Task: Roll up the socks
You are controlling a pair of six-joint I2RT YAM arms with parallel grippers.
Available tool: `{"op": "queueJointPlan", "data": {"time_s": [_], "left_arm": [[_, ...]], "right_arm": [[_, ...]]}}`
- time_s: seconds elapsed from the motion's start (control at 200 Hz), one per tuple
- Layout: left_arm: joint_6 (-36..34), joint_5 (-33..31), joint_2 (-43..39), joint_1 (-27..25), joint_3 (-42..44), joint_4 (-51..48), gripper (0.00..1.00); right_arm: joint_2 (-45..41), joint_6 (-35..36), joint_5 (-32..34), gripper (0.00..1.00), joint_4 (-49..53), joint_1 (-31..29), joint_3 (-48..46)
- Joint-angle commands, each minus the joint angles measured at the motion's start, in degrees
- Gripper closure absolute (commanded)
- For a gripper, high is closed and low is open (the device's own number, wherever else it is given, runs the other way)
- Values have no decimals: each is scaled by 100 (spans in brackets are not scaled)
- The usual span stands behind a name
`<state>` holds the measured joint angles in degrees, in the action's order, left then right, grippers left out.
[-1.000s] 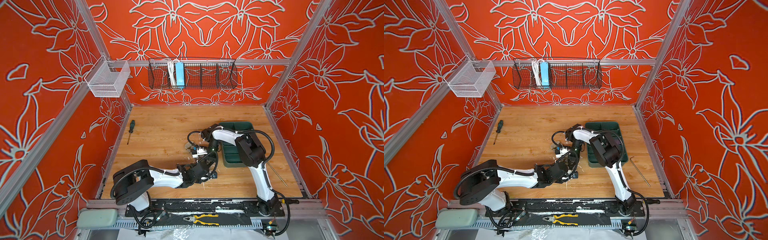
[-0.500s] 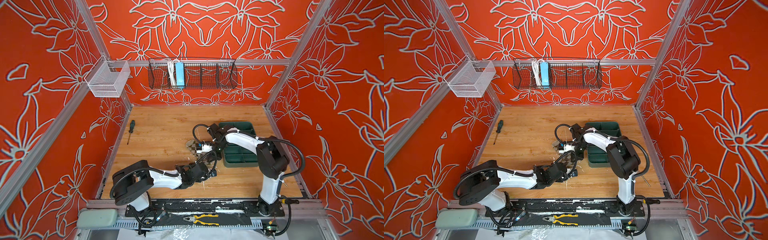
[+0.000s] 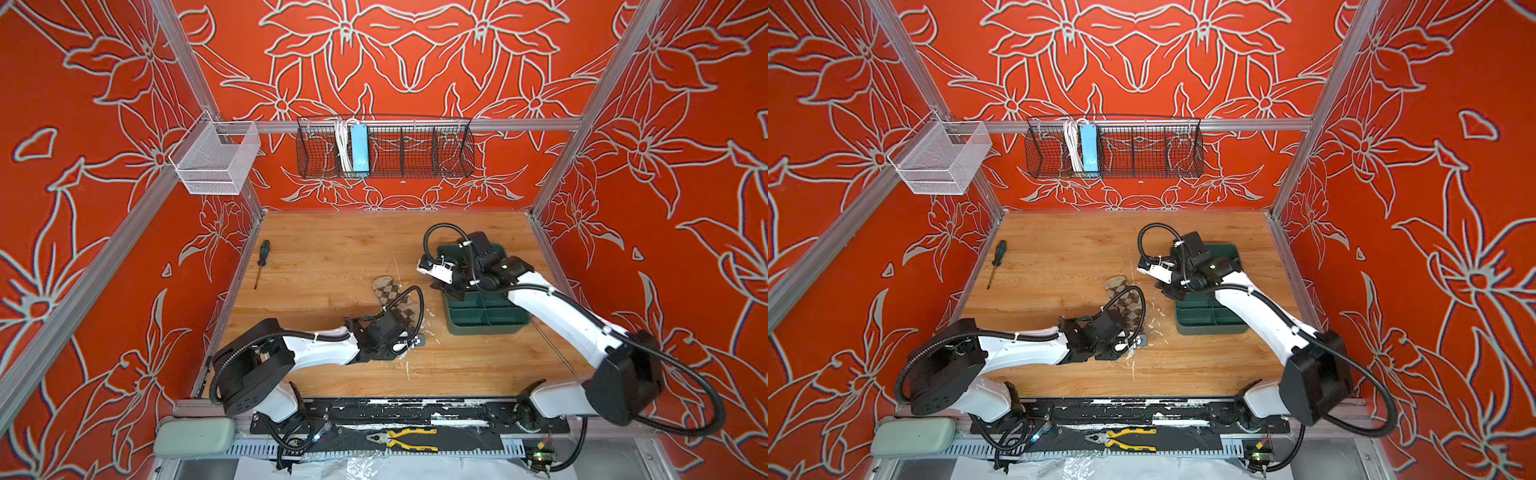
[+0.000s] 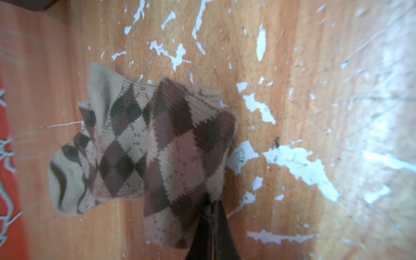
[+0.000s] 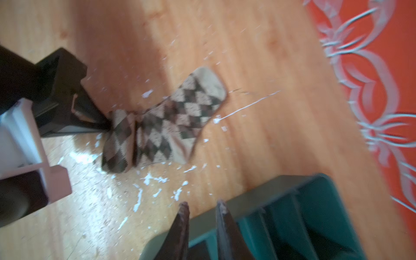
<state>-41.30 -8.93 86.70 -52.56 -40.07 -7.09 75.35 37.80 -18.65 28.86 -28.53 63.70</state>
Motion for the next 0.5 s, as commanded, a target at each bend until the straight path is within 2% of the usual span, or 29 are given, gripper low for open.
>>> {"op": "queueJointPlan", "data": {"time_s": [0.0, 0.095, 0.16, 0.255, 0.345, 0.44, 0.495], "left_arm": [[52, 982, 7, 194, -363, -862, 100], [159, 1261, 201, 373, -708, -1288, 100], [294, 1427, 300, 544, -949, -1550, 100], [534, 1725, 449, 780, -1292, -1921, 100], [705, 2212, 648, 966, -1667, -2358, 100], [819, 2643, 933, 1151, -2039, -2757, 100], [930, 2647, 1104, 1222, -2203, -2862, 100]], "right_arm": [[-1099, -405, -62, 73, -1440, 33, -562], [-1950, 124, -1110, 73, -1530, 12, -1146], [-2475, 298, -1191, 70, -1474, -144, -1529], [-2984, 676, -598, 68, -994, -657, -1862], [-3198, 1309, 229, 63, -531, -1555, -2150], [-3006, 1574, 1037, 59, -404, -2342, -2392], [-2722, 1555, 1494, 56, -600, -2744, -2541]]}}
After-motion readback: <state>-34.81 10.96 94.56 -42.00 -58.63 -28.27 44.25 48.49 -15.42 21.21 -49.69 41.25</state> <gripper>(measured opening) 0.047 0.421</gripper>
